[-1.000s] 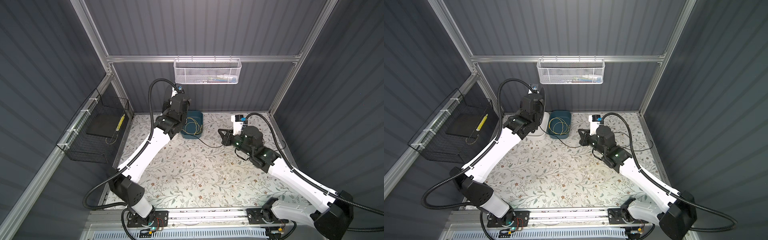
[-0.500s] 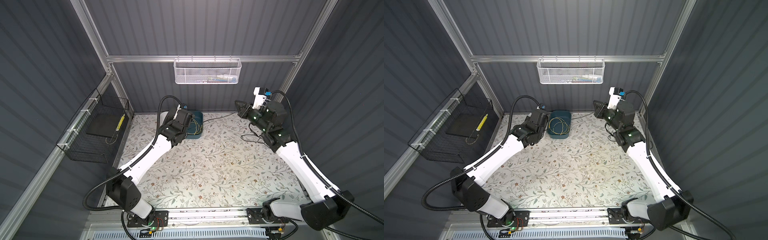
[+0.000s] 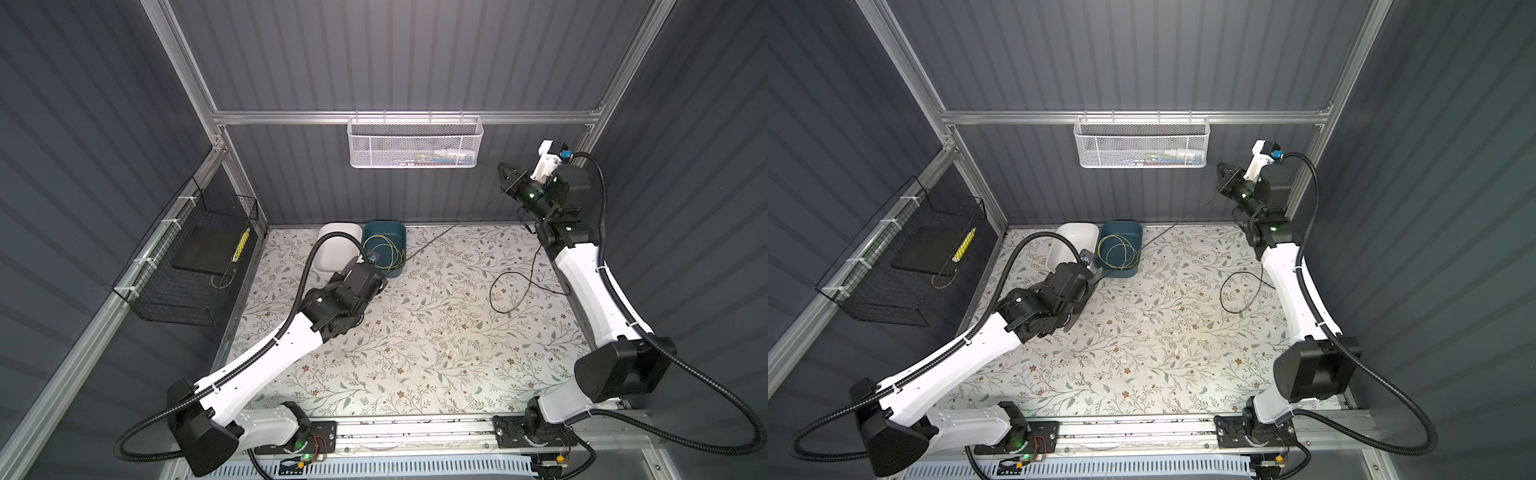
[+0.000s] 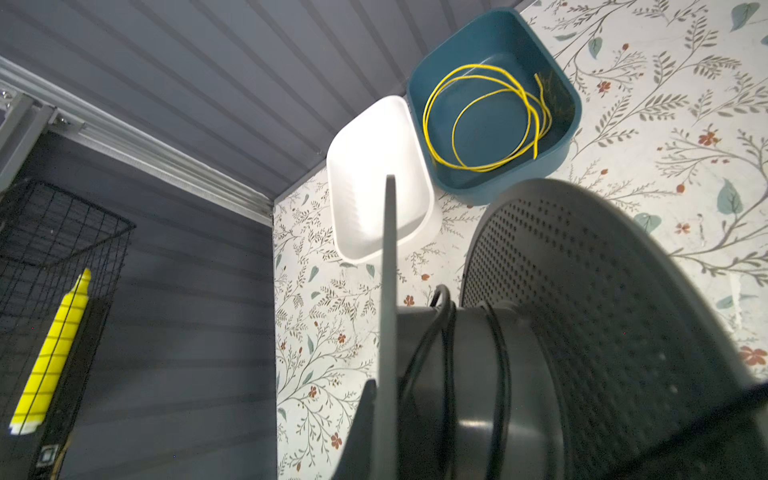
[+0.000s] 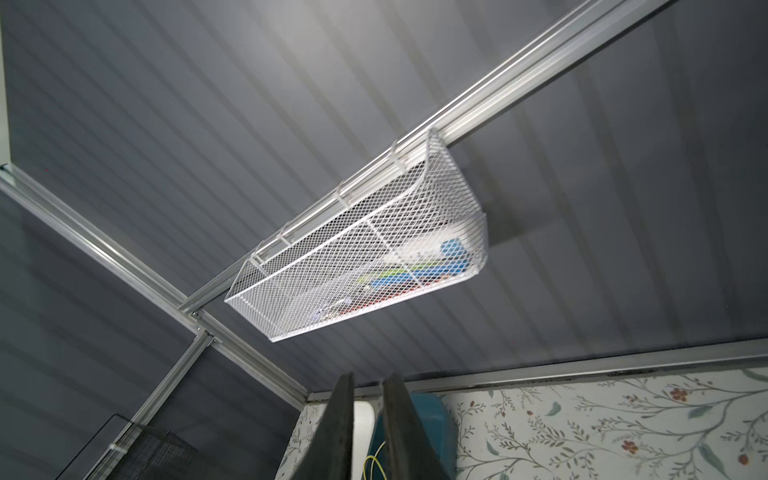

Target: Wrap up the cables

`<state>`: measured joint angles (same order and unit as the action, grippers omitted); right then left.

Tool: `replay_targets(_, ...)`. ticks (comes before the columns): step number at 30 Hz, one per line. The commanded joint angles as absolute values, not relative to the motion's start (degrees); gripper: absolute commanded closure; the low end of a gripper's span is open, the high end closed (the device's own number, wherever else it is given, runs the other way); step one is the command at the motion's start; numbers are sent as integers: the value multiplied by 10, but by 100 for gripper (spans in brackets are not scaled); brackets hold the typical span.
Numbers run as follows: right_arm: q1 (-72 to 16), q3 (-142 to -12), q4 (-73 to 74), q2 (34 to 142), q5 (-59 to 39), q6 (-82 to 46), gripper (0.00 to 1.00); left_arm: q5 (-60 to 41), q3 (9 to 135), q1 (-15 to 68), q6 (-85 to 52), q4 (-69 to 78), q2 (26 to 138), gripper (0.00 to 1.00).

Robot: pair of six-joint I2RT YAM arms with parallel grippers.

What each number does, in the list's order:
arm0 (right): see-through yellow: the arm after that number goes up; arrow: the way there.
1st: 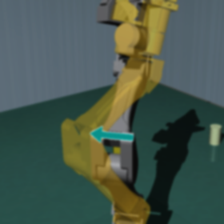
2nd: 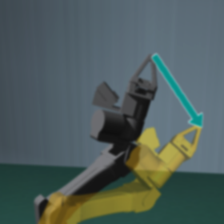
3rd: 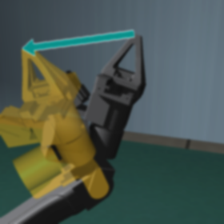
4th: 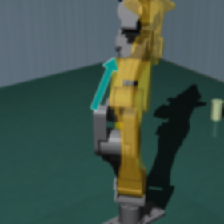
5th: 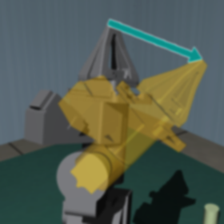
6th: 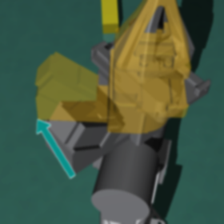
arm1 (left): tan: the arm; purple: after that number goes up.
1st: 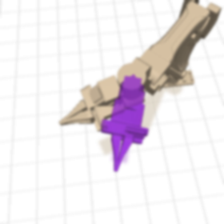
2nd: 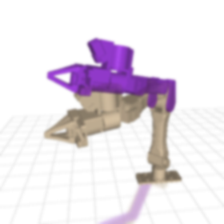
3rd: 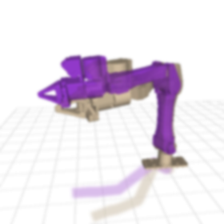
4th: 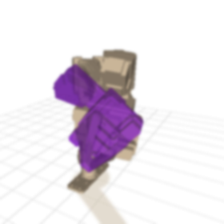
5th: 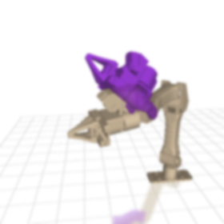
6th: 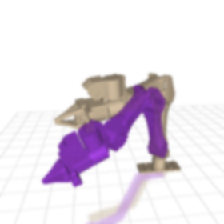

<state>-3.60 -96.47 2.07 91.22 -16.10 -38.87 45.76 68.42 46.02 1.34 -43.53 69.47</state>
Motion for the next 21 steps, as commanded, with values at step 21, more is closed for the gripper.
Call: replay_targets(21,-19,-1213,-93,1193,-140,-373,100,356,846,455,4,-628,554,100)
